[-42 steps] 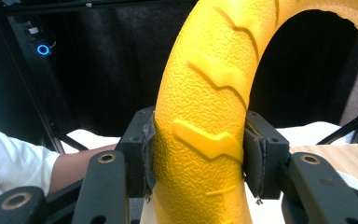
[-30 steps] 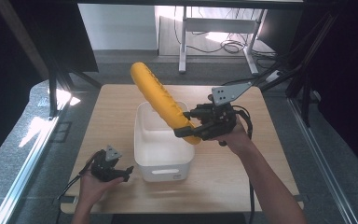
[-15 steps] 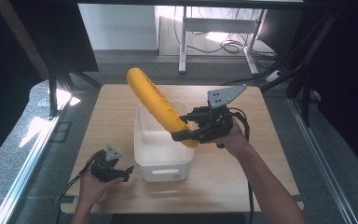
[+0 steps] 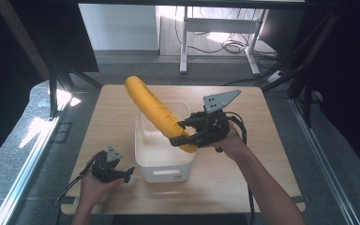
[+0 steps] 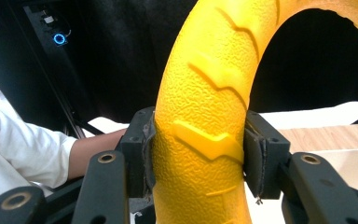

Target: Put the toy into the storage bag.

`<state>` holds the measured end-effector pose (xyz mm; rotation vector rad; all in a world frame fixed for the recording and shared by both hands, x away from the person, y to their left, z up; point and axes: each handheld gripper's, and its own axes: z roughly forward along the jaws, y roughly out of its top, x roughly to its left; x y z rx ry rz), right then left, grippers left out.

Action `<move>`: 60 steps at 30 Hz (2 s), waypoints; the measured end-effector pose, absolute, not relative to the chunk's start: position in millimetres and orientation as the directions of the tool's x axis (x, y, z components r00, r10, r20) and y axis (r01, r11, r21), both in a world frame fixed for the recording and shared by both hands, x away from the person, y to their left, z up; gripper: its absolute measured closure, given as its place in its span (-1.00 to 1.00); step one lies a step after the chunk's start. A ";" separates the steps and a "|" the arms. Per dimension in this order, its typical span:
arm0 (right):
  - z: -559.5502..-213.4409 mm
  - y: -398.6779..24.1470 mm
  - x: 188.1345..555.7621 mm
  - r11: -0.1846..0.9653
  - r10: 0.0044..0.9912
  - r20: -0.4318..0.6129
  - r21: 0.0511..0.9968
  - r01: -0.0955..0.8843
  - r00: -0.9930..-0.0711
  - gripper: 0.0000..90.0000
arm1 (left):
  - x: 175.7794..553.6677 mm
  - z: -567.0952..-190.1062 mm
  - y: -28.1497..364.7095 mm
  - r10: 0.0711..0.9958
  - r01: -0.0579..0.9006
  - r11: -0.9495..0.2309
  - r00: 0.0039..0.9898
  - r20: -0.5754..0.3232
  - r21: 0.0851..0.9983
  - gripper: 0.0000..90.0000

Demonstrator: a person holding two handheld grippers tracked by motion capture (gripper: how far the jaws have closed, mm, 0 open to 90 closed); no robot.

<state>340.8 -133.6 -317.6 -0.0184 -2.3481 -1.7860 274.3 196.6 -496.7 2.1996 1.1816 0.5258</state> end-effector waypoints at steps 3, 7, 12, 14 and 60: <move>-321.8 -131.0 341.5 0.282 -0.107 0.163 0.951 0.127 -0.981 0.14 | 274.3 -496.6 196.8 0.846 0.616 -0.439 0.529 0.069 0.654 -0.70; -328.0 -128.5 343.9 0.288 -0.107 0.179 0.947 0.142 -0.978 0.14 | 274.2 -496.6 196.8 0.845 0.616 -0.439 0.530 0.069 0.654 -0.70; -338.9 -124.5 347.2 0.307 -0.103 0.204 0.938 0.164 -0.974 0.14 | 274.3 -497.1 196.4 0.845 0.616 -0.441 0.531 0.070 0.653 -0.70; -341.3 -123.9 347.9 0.310 -0.101 0.211 0.935 0.170 -0.972 0.14 | 274.5 -497.1 196.4 0.844 0.615 -0.442 0.532 0.070 0.653 -0.70; -380.7 -153.7 354.3 0.277 0.048 0.232 0.931 0.236 -0.972 -0.22 | 275.1 -498.1 196.0 0.839 0.614 -0.452 0.540 0.073 0.647 -0.71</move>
